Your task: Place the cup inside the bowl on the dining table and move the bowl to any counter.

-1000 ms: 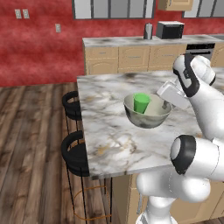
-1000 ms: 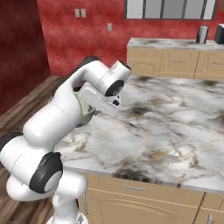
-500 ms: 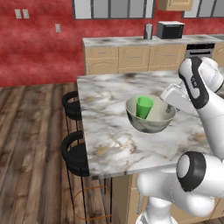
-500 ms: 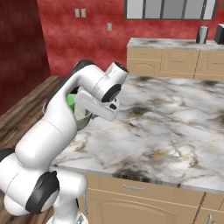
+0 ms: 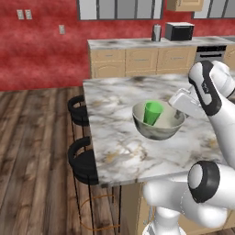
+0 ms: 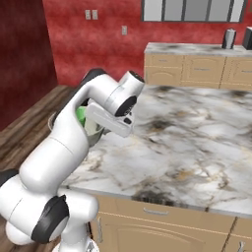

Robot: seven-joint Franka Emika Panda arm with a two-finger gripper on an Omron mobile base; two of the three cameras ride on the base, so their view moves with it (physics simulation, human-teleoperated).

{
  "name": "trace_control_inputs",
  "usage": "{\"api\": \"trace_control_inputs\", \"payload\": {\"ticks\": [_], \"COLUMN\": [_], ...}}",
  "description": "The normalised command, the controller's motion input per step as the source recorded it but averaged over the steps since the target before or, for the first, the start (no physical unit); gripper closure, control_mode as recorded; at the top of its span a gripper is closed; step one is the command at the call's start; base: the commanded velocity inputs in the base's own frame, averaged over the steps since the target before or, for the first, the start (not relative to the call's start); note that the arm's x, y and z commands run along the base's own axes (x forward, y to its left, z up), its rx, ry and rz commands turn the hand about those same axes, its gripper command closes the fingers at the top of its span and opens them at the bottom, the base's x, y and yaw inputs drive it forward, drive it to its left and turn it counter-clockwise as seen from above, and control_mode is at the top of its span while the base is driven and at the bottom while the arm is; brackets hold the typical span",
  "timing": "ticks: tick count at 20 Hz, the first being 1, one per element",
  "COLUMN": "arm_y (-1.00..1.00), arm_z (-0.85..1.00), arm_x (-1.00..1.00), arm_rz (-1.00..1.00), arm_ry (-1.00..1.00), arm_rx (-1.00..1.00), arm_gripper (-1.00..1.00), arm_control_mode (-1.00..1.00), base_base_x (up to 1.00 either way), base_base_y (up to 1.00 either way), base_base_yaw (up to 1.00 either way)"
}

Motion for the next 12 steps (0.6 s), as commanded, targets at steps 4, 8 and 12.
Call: {"api": "trace_control_inputs", "payload": {"ticks": [4,8,12], "arm_y": [0.0,0.0,0.0], "arm_z": [0.0,0.0,0.0], "arm_x": [0.0,0.0,0.0], "arm_rz": [0.0,0.0,0.0], "arm_ry": [0.0,0.0,0.0], "arm_rx": [0.0,0.0,0.0], "arm_gripper": [1.0,1.0,1.0], "arm_control_mode": [1.0,1.0,1.0], "base_base_x": [0.0,0.0,0.01], "base_base_y": [0.96,1.0,1.0], "base_base_yaw": [0.0,0.0,0.0]}}
